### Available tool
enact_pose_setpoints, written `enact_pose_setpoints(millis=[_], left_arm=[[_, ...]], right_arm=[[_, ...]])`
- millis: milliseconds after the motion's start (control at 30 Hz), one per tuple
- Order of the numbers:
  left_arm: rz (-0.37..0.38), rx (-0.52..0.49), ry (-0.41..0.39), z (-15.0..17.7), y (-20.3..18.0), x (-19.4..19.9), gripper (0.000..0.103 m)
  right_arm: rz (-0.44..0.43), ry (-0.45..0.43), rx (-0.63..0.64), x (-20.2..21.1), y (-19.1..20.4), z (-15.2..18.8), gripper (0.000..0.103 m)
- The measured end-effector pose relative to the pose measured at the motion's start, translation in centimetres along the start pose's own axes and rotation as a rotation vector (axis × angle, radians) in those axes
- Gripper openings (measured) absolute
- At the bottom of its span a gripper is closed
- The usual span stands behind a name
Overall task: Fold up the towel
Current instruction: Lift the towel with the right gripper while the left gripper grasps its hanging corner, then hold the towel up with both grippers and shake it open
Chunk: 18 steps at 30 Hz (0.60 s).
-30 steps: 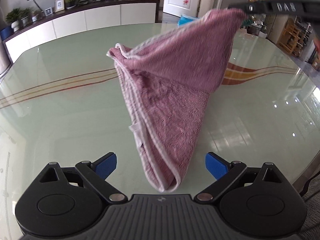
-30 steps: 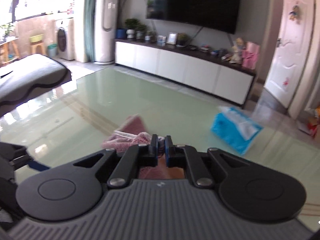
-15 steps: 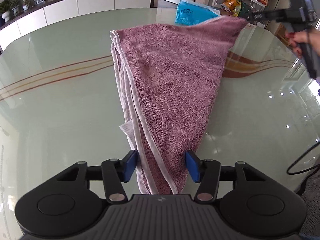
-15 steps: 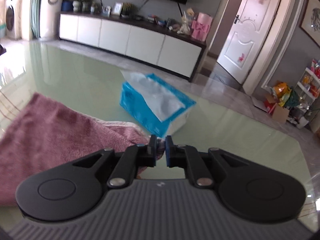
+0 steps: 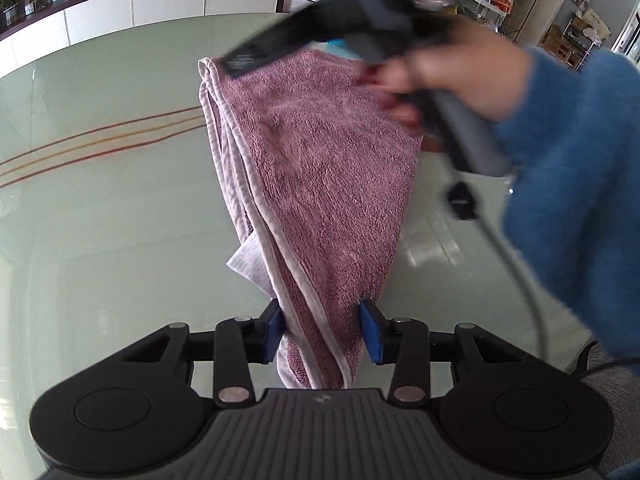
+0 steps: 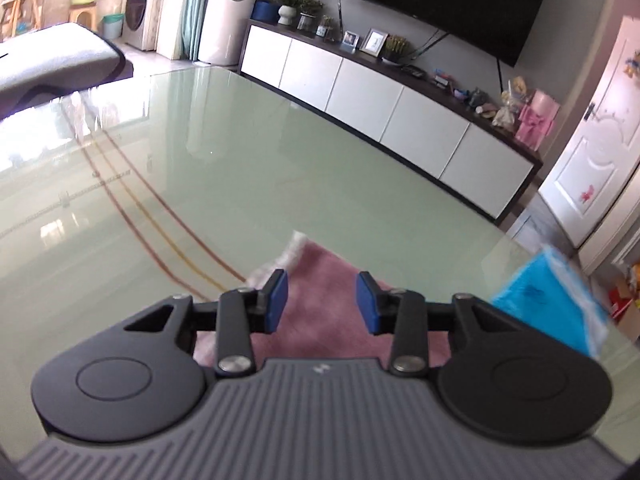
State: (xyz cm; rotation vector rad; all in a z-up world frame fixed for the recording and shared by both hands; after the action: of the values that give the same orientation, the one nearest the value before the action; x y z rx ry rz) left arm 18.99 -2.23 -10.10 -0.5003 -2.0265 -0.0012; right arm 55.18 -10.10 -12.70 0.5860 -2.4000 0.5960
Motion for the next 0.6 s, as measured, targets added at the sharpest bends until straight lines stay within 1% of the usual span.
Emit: enact_pose_setpoints(millis=[67,100,133,200,333,433,600], left_arm=[[0.008,-0.004,-0.003,0.0,0.0,-0.1,0.045],[0.010,-0.009,-0.004,0.0,0.0,-0.1,0.045],[0.014,-0.014,-0.005,-0.1,0.0,-0.1,0.045],[0.028,-0.012,-0.010,-0.1,0.2,-0.2,0.045],[0.059,0.008,-0.017,-0.2,0.6,-0.3,0.046],[0.066,0.018,-0.021,-0.2,0.8,-0.3,0.048],[0.060,0.024,-0.018,-0.2,0.9,-0.4,0.048]], right_arm=[[0.037,0.026,-0.014,-1.7,0.2,-0.7,0.036],[0.042,0.045,-0.023,-2.5,0.1,-0.8,0.033],[0.044,0.066,-0.032,-3.4,-0.1,-0.9,0.028],[0.016,0.099,-0.059,-4.3,-0.4,-0.7,0.019],[-0.015,0.094,-0.081,-4.2,-0.7,-0.4,0.004],[-0.020,0.071,-0.092,-3.2,-1.0,-0.4,0.001],[-0.024,0.015,-0.090,-0.3,-2.3,-1.2,0.001]])
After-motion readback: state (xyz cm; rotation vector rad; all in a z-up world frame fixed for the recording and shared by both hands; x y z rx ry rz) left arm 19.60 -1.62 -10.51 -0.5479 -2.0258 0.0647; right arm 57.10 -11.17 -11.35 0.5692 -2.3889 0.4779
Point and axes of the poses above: each gripper's, at about its wrist camera, not at the fingertips, and x roughly against the way its jaws point, y to its left, z to its underside, the point moved 7 cm from there along -x, roughly the way its jaws point, and after that the axes turned 1 degree about y, right-handed, at the moved point
